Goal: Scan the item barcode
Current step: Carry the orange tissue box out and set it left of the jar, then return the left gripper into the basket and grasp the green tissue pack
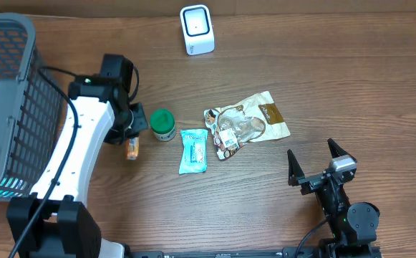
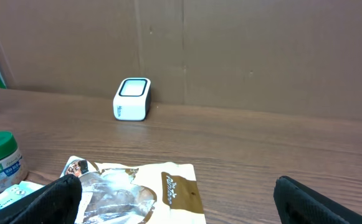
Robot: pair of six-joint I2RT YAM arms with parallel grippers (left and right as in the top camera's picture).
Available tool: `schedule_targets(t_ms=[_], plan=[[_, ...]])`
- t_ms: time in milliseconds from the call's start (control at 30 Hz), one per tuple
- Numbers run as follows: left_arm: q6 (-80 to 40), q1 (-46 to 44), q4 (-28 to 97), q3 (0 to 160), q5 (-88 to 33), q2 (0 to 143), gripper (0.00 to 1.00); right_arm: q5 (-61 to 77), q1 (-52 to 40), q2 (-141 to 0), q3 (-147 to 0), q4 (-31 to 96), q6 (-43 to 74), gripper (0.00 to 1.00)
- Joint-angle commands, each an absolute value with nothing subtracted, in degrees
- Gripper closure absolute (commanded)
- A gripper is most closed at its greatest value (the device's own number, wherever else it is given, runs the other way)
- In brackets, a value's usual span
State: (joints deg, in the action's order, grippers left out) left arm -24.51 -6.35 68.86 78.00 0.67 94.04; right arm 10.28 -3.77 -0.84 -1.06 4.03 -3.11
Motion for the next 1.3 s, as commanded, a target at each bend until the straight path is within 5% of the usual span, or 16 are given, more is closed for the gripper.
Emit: schedule_targets(t_ms=[0, 67, 200, 467, 700, 1000, 1267], plan=[[-23.86, -6.46, 67.48, 77.06, -4.82, 93.51, 0.9, 10.59, -3.51, -0.16, -0.45, 3.73, -2.9, 0.0], [-23.53, -6.46, 66.78, 77.76, -5.82, 93.41, 0.53, 10.57, -3.51, -0.16, -0.45, 3.73, -2.9, 0.0], [-21.39, -6.35, 66.76, 82.78, -5.04, 93.41, 0.37, 10.59, -3.51, -0.16, -0.45, 3.73, -2.9, 0.0], [-20.1, -3.7, 74.3, 107.35, -1.28, 93.19, 0.34, 10.57, -3.51, -0.16, -0.45, 3.73, -2.9, 0.0], [-21.12, 8.58, 83.05, 126.61, 3.79, 93.19, 0.3, 10.57, -3.51, -0.16, -0.45, 3.73, -2.9, 0.0], [-23.7, 33.43, 85.06, 122.91, 6.46, 93.58, 0.36, 10.57, -3.51, -0.16, -0.45, 3.73, -2.9, 0.0], [-27.86, 45.89, 79.96, 107.79, 6.15, 93.65, 0.36, 10.57, -3.51, -0.16, -0.45, 3.73, -2.9, 0.0]])
